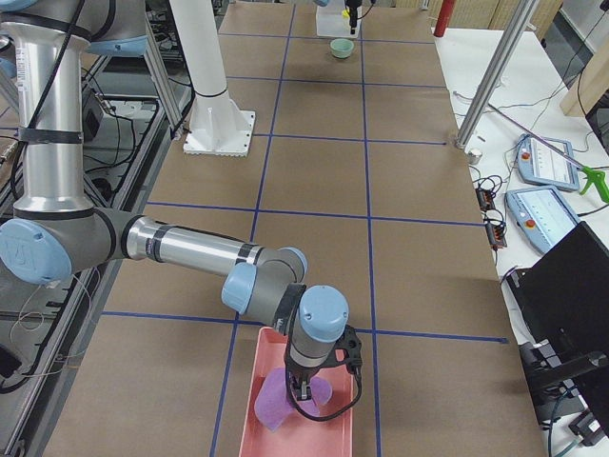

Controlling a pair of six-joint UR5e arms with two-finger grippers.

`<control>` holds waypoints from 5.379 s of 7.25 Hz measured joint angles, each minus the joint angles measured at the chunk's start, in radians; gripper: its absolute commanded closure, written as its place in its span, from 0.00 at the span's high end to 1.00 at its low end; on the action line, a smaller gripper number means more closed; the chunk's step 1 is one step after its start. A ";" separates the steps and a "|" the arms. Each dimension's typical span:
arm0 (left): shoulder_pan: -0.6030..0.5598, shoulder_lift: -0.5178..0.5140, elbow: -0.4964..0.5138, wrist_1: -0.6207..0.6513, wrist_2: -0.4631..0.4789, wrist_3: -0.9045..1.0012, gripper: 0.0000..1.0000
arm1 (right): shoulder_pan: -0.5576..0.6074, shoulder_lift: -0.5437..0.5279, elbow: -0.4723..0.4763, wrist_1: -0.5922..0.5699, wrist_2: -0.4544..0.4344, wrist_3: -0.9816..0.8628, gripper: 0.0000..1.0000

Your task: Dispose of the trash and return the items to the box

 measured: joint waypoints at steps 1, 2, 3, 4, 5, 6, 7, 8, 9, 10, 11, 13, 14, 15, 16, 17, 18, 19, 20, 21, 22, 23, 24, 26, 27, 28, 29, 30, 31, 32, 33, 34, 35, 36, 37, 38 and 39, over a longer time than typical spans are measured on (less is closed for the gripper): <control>0.039 0.001 0.003 -0.015 0.033 -0.037 0.98 | 0.001 -0.004 -0.022 0.027 0.001 0.002 1.00; 0.071 0.002 0.012 -0.027 0.051 -0.060 0.97 | 0.002 -0.005 -0.029 0.038 0.004 0.006 1.00; 0.102 0.002 0.033 -0.055 0.072 -0.083 0.90 | 0.003 -0.001 -0.029 0.043 0.008 0.011 1.00; 0.131 0.002 0.061 -0.103 0.096 -0.116 0.74 | 0.003 0.004 -0.025 0.044 0.010 0.017 1.00; 0.152 0.002 0.084 -0.148 0.108 -0.146 0.45 | 0.004 0.008 -0.019 0.045 0.014 0.028 1.00; 0.165 0.004 0.096 -0.169 0.112 -0.161 0.00 | 0.004 0.012 -0.015 0.045 0.020 0.036 1.00; 0.170 0.007 0.102 -0.177 0.113 -0.167 0.00 | 0.004 0.013 -0.012 0.045 0.027 0.041 1.00; 0.172 0.008 0.105 -0.180 0.111 -0.169 0.00 | 0.004 0.013 -0.007 0.045 0.032 0.043 1.00; 0.172 0.009 0.103 -0.178 0.106 -0.168 0.00 | 0.004 0.013 -0.002 0.044 0.036 0.045 1.00; 0.172 0.009 0.096 -0.175 0.099 -0.168 0.00 | 0.004 0.015 0.001 0.044 0.038 0.045 1.00; 0.169 0.009 0.084 -0.169 0.071 -0.168 0.00 | 0.004 0.019 0.001 0.043 0.038 0.046 1.00; 0.121 0.007 0.010 -0.095 -0.034 -0.158 0.00 | 0.004 0.035 0.001 0.038 0.039 0.049 1.00; 0.078 0.004 -0.048 -0.005 -0.070 -0.117 0.00 | 0.004 0.039 0.001 0.037 0.039 0.053 1.00; 0.033 0.002 -0.090 0.082 -0.085 -0.034 0.00 | 0.003 0.040 0.000 0.038 0.040 0.059 1.00; -0.020 0.003 -0.106 0.147 -0.088 0.081 0.00 | 0.003 0.040 0.000 0.040 0.042 0.062 1.00; -0.081 0.005 -0.098 0.186 -0.086 0.207 0.00 | -0.001 0.040 -0.001 0.041 0.057 0.074 1.00; -0.151 0.007 -0.062 0.205 -0.084 0.342 0.00 | -0.014 0.042 0.002 0.044 0.094 0.113 1.00; -0.219 0.007 -0.007 0.212 -0.074 0.474 0.00 | -0.039 0.045 0.028 0.045 0.132 0.181 1.00; -0.280 0.006 0.052 0.212 -0.059 0.595 0.00 | -0.071 0.044 0.086 0.042 0.158 0.268 1.00; -0.326 0.005 0.102 0.209 -0.051 0.691 0.00 | -0.098 0.041 0.150 0.036 0.171 0.352 1.00; -0.362 0.005 0.147 0.202 -0.043 0.772 0.00 | -0.125 0.038 0.197 0.034 0.185 0.414 1.00; -0.392 0.004 0.187 0.195 -0.029 0.840 0.00 | -0.147 0.036 0.225 0.033 0.204 0.453 1.00; -0.418 0.004 0.221 0.190 -0.018 0.898 0.00 | -0.161 0.034 0.243 0.033 0.220 0.478 1.00; -0.451 0.015 0.304 0.120 0.008 0.970 0.00 | -0.174 0.030 0.256 0.033 0.231 0.493 1.00; -0.457 0.027 0.370 0.028 0.017 0.964 0.00 | -0.176 0.029 0.257 0.032 0.232 0.495 1.00; -0.460 0.040 0.425 -0.058 0.021 0.937 0.00 | -0.177 0.029 0.259 0.032 0.232 0.495 1.00; -0.460 0.058 0.446 -0.109 0.022 0.911 0.00 | -0.177 0.029 0.260 0.032 0.233 0.495 1.00; -0.461 0.079 0.446 -0.133 0.023 0.890 0.00 | -0.177 0.028 0.263 0.031 0.233 0.495 1.00; -0.461 0.099 0.441 -0.149 0.023 0.874 0.00 | -0.177 0.026 0.269 0.031 0.233 0.496 1.00; -0.459 0.114 0.440 -0.167 0.023 0.857 0.00 | -0.177 0.022 0.275 0.030 0.234 0.496 1.00; -0.455 0.121 0.443 -0.182 0.023 0.836 0.00 | -0.178 0.019 0.278 0.030 0.234 0.496 1.00; -0.451 0.123 0.449 -0.190 0.023 0.820 0.00 | -0.180 0.019 0.281 0.030 0.234 0.501 1.00; -0.447 0.124 0.453 -0.194 0.023 0.804 0.00 | -0.183 0.018 0.282 0.030 0.235 0.511 1.00; -0.439 0.124 0.455 -0.202 0.022 0.782 0.00 | -0.185 0.018 0.283 0.030 0.235 0.517 1.00; -0.428 0.124 0.458 -0.215 0.020 0.752 0.00 | -0.186 0.017 0.283 0.030 0.235 0.519 1.00; -0.413 0.124 0.464 -0.232 0.019 0.723 0.00 | -0.186 0.017 0.283 0.031 0.235 0.520 1.00; -0.400 0.124 0.473 -0.250 0.018 0.706 0.00 | -0.186 0.017 0.283 0.031 0.235 0.520 1.00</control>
